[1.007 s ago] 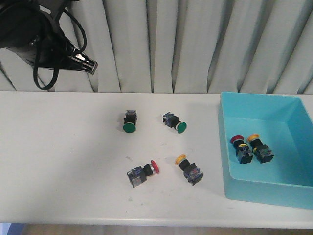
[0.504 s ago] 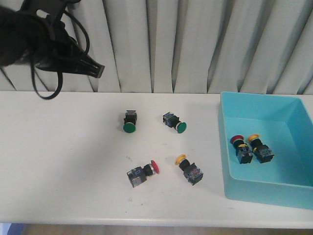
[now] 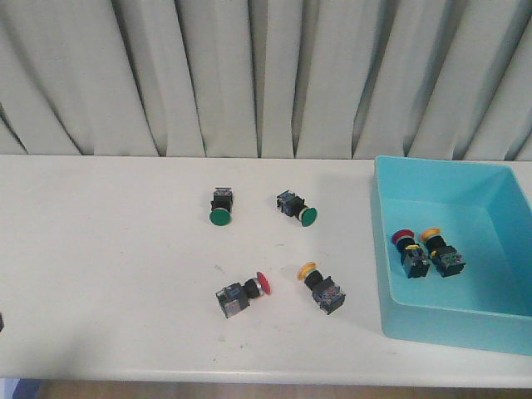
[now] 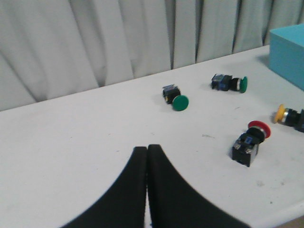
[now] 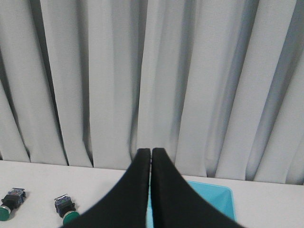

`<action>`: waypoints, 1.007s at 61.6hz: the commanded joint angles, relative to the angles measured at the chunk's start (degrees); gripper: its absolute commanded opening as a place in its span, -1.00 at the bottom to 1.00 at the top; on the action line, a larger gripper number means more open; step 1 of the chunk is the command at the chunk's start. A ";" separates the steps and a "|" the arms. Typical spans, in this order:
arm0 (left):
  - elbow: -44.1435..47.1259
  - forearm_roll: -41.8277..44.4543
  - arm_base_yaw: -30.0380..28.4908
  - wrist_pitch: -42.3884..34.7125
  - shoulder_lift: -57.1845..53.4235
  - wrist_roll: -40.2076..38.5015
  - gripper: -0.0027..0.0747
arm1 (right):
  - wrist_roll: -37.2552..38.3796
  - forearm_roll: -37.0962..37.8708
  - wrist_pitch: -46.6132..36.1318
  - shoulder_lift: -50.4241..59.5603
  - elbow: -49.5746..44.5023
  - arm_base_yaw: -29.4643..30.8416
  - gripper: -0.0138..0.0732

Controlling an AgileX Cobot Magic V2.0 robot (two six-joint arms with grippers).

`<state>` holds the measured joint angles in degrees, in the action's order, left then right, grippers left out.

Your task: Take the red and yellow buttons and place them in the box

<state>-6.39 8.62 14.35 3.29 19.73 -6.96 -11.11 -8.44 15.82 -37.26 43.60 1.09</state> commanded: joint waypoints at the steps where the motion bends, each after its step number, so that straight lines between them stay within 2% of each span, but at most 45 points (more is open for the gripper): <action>1: 3.75 -6.26 -3.08 -1.48 -8.24 4.27 -0.95 | -0.19 -0.25 -4.13 -0.32 1.62 -0.07 -0.70; 15: 10.22 -7.47 -4.53 1.65 -21.46 6.04 -0.95 | -0.19 -0.25 -4.13 -0.32 1.62 -0.07 -0.70; 34: 10.77 -9.77 -12.76 1.11 -21.42 6.10 -0.95 | -0.19 -0.25 -3.98 -0.32 1.62 -0.07 -0.70; 62: 10.71 -10.46 -13.35 1.11 -21.24 6.04 -0.95 | -0.19 -0.25 -3.98 -0.32 1.62 -0.07 -0.70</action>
<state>1.51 -1.16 0.94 8.87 -0.63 -0.82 -11.11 -8.44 15.82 -37.26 43.60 1.09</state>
